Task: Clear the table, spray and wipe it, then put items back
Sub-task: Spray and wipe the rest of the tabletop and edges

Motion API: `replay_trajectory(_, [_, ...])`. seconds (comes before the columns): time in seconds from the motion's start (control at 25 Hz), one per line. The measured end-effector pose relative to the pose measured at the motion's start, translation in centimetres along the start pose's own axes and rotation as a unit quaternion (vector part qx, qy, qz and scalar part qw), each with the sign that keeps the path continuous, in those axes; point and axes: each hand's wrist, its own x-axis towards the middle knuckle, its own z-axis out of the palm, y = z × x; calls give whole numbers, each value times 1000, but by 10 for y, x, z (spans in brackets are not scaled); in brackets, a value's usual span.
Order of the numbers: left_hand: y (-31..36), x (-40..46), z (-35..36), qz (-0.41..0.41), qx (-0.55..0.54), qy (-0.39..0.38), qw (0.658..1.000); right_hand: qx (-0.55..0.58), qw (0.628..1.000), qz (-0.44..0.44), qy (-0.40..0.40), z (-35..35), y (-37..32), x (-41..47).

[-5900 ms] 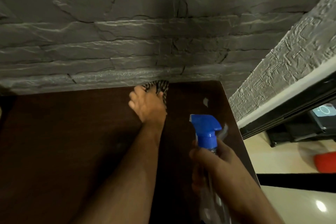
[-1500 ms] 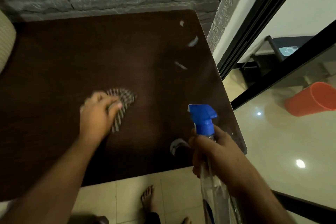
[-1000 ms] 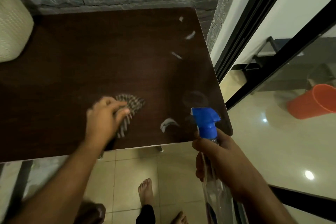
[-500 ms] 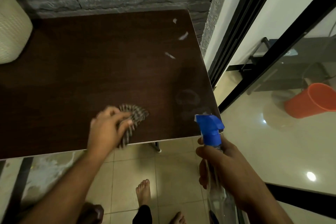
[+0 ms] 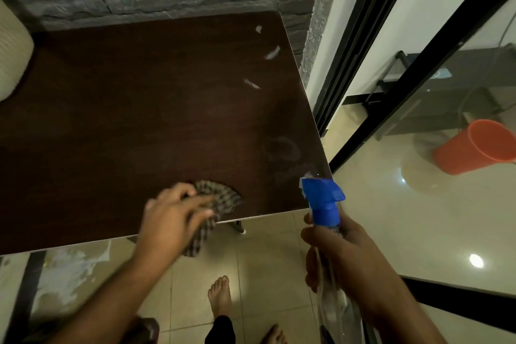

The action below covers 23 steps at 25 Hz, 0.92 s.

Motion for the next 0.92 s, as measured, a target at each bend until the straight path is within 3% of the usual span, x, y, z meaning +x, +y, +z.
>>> replay_trajectory(0.12, [-33,81,-7,-78,58,63,993,2,1000,8,9,-2,2,5])
replay_trajectory(0.2, [-17,126,-4,-100,41,72,992,5,1000,3,10,3,0,10])
replay_trajectory(0.28, [25,123,11,-65,13,40,997,6,1000,1,8,8,-5,14])
replay_trajectory(0.36, [62,66,30,24,8,-21,999,13,1000,0,9,9,-11,18])
replay_trajectory(0.44, [60,12,24,66,-23,-28,997,18,1000,4,18,3,-14,21])
replay_trajectory(0.52, [21,16,7,39,-11,-11,999,25,999,12,32,-5,-16,25])
replay_trajectory(0.64, [-39,95,-6,-52,38,67,996,22,999,14,45,-7,-20,32])
replay_trajectory(0.76, [-29,160,-6,-84,9,86,993,38,998,13,37,8,-30,42])
replay_trajectory(0.92, [10,77,12,71,12,16,997,58,998,28,14,30,-51,58])
